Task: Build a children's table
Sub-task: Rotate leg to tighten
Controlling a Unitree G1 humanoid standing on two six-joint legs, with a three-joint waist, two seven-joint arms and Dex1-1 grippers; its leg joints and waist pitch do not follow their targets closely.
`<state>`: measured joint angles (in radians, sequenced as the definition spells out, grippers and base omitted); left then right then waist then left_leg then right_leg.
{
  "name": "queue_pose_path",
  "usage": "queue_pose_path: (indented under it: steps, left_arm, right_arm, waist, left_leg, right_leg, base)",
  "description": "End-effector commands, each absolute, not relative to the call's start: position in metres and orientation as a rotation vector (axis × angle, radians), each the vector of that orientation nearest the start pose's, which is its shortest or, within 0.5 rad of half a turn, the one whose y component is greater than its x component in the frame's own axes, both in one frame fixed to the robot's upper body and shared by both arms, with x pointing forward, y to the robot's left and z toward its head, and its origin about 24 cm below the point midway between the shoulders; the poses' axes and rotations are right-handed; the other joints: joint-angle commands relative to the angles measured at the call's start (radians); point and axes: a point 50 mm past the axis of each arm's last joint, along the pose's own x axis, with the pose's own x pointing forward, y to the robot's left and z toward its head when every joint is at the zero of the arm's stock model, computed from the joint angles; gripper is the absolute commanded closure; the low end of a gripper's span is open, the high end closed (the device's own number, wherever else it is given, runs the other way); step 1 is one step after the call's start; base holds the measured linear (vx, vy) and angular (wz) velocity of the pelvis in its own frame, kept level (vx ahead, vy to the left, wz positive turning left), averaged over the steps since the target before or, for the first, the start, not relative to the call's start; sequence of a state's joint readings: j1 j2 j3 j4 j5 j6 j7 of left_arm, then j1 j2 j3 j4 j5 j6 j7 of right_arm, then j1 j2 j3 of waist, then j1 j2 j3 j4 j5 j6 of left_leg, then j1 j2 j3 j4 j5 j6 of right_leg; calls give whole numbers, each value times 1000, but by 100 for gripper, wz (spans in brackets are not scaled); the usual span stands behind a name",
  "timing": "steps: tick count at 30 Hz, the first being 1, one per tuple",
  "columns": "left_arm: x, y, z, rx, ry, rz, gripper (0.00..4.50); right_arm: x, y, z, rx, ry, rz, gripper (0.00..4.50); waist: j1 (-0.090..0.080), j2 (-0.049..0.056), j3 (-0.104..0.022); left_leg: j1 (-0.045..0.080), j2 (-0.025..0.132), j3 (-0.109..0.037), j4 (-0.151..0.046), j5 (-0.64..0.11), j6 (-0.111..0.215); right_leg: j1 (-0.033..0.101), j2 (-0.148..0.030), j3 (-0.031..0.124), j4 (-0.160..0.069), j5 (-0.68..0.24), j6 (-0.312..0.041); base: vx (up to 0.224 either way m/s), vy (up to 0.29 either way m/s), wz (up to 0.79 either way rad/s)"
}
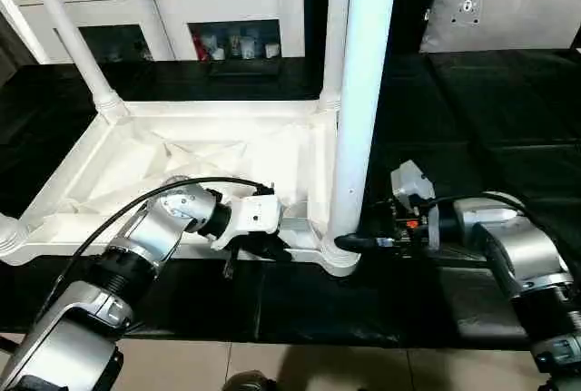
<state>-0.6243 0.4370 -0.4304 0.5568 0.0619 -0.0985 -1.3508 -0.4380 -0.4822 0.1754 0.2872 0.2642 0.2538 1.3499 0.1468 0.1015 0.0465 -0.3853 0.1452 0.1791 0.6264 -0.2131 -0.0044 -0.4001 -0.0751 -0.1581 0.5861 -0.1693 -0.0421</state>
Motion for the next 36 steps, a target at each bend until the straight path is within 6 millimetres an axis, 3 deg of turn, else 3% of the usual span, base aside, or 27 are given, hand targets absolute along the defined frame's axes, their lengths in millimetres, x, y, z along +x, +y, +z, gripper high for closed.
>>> queue_pose_path:
  steps: [1,9,13,14,17,18,20,22,23,24,25,27,28,30,32,36]
  left_arm:
    - [303,122,65,727,379,-1661,450]
    - [302,120,64,653,391,-1630,450]
    - [307,111,66,569,387,-1536,450]
    - [309,107,67,543,380,-1507,450]
    - [315,95,69,489,375,-1399,450]
    - [317,92,70,480,375,-1368,450]
    - [323,76,73,456,367,-1273,450]
    - [326,68,75,444,356,-1229,450]
    - [327,64,76,437,351,-1208,450]
    - [332,54,79,418,333,-1143,450]
    - [332,54,79,418,333,-1143,450]
    - [333,47,79,419,323,-1120,450]
    - [332,46,79,425,323,-1126,450]
    - [332,46,79,430,323,-1129,450]
    - [332,49,78,449,329,-1127,450]
    - [333,61,75,483,336,-1115,450]
  right_arm:
    - [289,-154,83,-148,304,1460,228]
    - [281,-149,79,-99,307,1478,258]
    - [282,-142,74,-45,329,1349,259]
    - [285,-139,73,-38,326,1297,260]
    - [296,-127,69,-15,339,1110,260]
    - [298,-124,68,-15,345,1068,260]
    - [308,-114,65,24,389,868,260]
    - [312,-110,64,39,402,791,260]
    - [314,-108,64,43,406,762,260]
    - [318,-103,62,49,417,692,260]
    - [318,-103,62,49,417,692,260]
    - [321,-99,64,38,395,662,260]
    - [322,-97,66,37,360,675,260]
    - [323,-96,68,38,336,684,204]
    - [322,-95,72,71,307,698,188]
    - [318,-104,72,44,288,716,147]
  waist:
    - [-2,-19,-78]
    - [-1,-19,-78]
    - [-2,-13,-76]
    - [-7,-17,-73]
    - [-17,-14,-68]
    - [-32,-17,-65]
    - [-53,-13,-61]
    - [-74,-12,-61]
    - [-79,-12,-61]
    - [-93,-4,-58]
    - [-99,-5,-57]
    - [-107,-11,-63]
    - [-107,-10,-63]
    - [-106,-10,-66]
    - [-105,-8,-68]
    - [-103,-7,-69]
  left_leg:
    - [16,112,-49,-70,-103,99]
    - [17,114,-49,-70,-102,97]
    - [17,114,-50,-71,-103,88]
    - [16,111,-50,-73,-121,79]
    - [22,104,-51,-76,-158,46]
    - [21,98,-53,-78,-186,29]
    - [21,99,-57,-82,-201,19]
    - [26,96,-61,-83,-237,6]
    - [26,94,-61,-83,-245,6]
    - [30,90,-59,-82,-263,13]
    - [31,90,-58,-83,-270,14]
    - [26,85,-60,-82,-244,23]
    - [24,86,-59,-82,-233,30]
    - [19,85,-57,-80,-199,49]
    - [18,90,-57,-81,-171,66]
    - [19,98,-59,-84,-167,70]
  right_leg:
    - [57,-119,83,-71,-269,-97]
    - [56,-119,84,-69,-259,-99]
    - [55,-120,84,-70,-267,-108]
    - [56,-118,82,-76,-297,-100]
    - [54,-119,80,-90,-375,-82]
    - [58,-118,74,-98,-434,-53]
    - [57,-115,71,-103,-447,-48]
    - [59,-114,66,-108,-466,-38]
    - [61,-116,65,-110,-468,-36]
    - [61,-116,65,-117,-471,-29]
    - [58,-114,63,-122,-473,-29]
    - [66,-116,66,-117,-440,-29]
    - [67,-116,68,-115,-427,-29]
    - [69,-117,71,-109,-385,-40]
    - [71,-116,74,-102,-336,-59]
    - [72,-116,76,-93,-294,-82]
  base:
    - [0,0,0]
    - [0,0,0]
    - [0,0,0]
    - [0,0,0]
    - [0,0,0]
    - [0,0,0]
    - [0,0,0]
    - [0,0,0]
    - [0,0,0]
    - [0,0,0]
    - [0,0,0]
    - [0,0,0]
    - [0,0,0]
    - [0,0,0]
    - [0,0,0]
    - [0,0,0]
